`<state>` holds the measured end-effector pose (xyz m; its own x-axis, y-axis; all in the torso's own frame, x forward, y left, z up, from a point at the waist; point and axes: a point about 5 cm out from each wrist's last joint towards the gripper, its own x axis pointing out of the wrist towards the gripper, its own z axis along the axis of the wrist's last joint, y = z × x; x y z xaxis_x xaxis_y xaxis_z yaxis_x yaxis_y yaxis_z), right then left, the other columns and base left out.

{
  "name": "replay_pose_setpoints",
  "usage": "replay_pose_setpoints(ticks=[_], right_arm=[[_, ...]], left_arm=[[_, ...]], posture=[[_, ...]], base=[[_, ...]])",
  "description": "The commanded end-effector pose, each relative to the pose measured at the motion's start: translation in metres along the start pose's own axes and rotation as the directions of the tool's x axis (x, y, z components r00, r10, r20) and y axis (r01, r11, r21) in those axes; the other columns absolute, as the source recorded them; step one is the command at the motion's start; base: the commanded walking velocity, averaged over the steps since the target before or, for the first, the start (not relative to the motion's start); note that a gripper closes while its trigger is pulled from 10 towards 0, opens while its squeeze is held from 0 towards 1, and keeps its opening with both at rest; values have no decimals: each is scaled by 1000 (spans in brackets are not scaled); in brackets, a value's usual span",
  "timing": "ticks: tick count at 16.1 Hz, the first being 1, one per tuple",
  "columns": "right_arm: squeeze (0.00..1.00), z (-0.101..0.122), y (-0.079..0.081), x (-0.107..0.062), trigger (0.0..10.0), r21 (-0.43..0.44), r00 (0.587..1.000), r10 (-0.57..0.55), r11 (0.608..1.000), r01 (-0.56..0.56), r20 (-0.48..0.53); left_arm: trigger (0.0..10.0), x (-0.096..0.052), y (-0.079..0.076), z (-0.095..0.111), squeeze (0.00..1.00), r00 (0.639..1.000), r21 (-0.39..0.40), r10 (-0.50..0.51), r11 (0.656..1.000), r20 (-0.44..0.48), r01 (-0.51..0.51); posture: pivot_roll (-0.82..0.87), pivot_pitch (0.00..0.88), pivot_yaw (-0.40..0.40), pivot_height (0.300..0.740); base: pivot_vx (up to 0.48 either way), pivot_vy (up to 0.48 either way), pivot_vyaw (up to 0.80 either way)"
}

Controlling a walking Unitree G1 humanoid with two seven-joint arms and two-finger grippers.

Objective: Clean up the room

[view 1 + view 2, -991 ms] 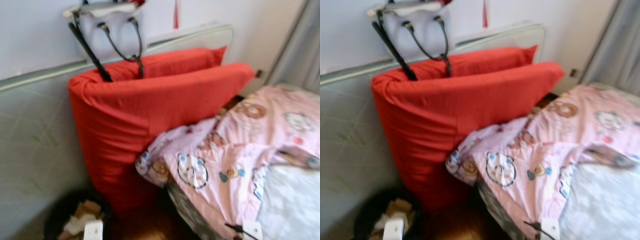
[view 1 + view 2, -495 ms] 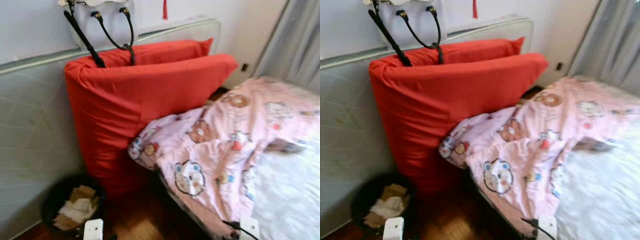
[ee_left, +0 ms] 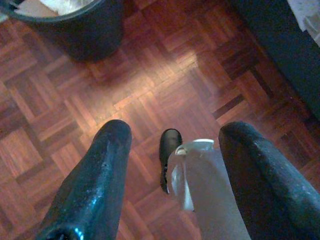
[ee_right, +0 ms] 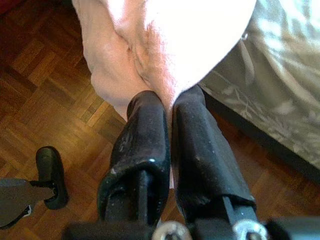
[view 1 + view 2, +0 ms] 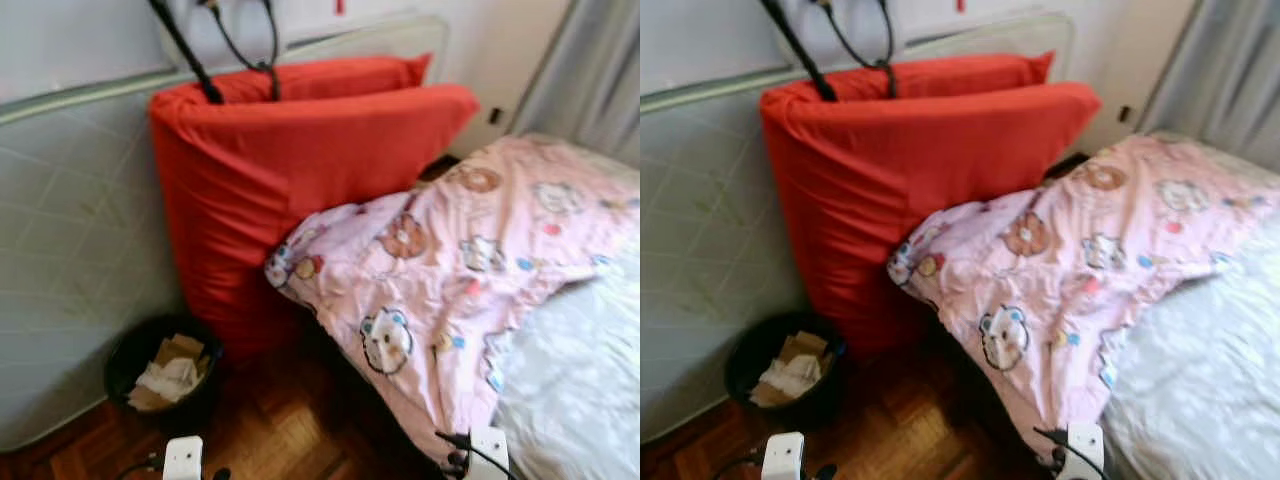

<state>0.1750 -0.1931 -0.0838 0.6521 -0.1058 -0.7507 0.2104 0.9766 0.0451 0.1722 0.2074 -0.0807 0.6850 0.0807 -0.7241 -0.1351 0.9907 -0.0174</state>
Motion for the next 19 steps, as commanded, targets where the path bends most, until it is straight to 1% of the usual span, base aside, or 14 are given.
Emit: replay_pose_setpoints(ticks=[1, 4, 7, 8, 10, 13, 19], right_arm=[[0, -4, -9, -2, 10000, 3, 999, -38, 999, 38, -6], [0, -2, -14, -2, 10000, 7, 997, -71, 997, 71, 11], [0, 4, -10, 0, 10000, 12, 997, -70, 998, 69, 27], [0, 3, -8, 0, 10000, 23, 998, -57, 998, 57, 16], [0, -3, 1, 0, 10000, 13, 1000, -8, 1000, 8, -20], [0, -6, 2, -1, 10000, 15, 999, -1, 1000, 2, -43], [0, -9, 0, -1, 10000, 19, 998, 1, 1000, 0, -62]], left_arm=[[10000, 0, -2, -2, 0, 1000, 9, -10, 1000, -10, 10], [10000, 0, -3, -2, 0, 1000, 24, -19, 1000, -10, 19], [10000, 0, -5, -3, 0, 1000, 29, -23, 999, -10, 23], [10000, 0, -5, -2, 0, 1000, 28, -24, 999, -4, 24], [10000, -1, -6, -4, 0, 1000, 37, -22, 999, -12, 23], [10000, -1, -5, -5, 0, 1000, 40, -20, 999, -18, 21], [10000, 0, -6, -3, 0, 1000, 44, -23, 999, -16, 24]], posture=[[57, 0, -55, 740], [56, 0, -55, 740], [55, 0, -56, 740], [55, 0, -56, 740], [55, 0, -55, 740], [55, 0, -55, 740], [56, 0, -54, 740]], base=[[-270, 0, 0], [-265, 0, 0], [-273, 0, 0], [0, 0, 0], [0, 0, 0], [0, 0, 0], [0, 0, 0]])
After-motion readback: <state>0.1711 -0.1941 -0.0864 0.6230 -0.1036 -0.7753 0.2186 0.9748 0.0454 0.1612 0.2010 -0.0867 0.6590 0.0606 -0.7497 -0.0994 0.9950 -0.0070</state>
